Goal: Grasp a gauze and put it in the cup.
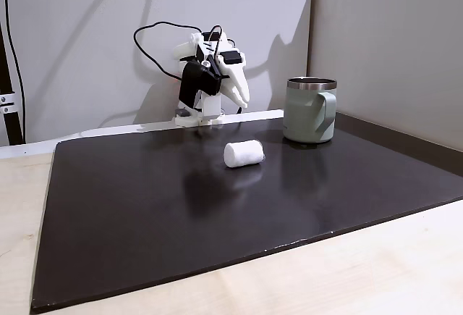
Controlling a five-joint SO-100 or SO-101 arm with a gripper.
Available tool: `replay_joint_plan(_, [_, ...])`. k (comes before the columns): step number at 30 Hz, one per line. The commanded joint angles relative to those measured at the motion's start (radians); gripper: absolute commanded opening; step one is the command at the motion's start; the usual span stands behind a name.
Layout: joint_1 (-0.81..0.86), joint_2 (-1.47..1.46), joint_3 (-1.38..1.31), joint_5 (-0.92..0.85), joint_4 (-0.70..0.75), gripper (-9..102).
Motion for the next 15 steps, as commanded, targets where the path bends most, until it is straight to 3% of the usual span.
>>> replay_joint_plan(1, [-0.025,0.011,-0.008,-0.048,-0.025,0])
replay_joint_plan(15, [-0.021,0.011,-0.008,-0.043,-0.025,0])
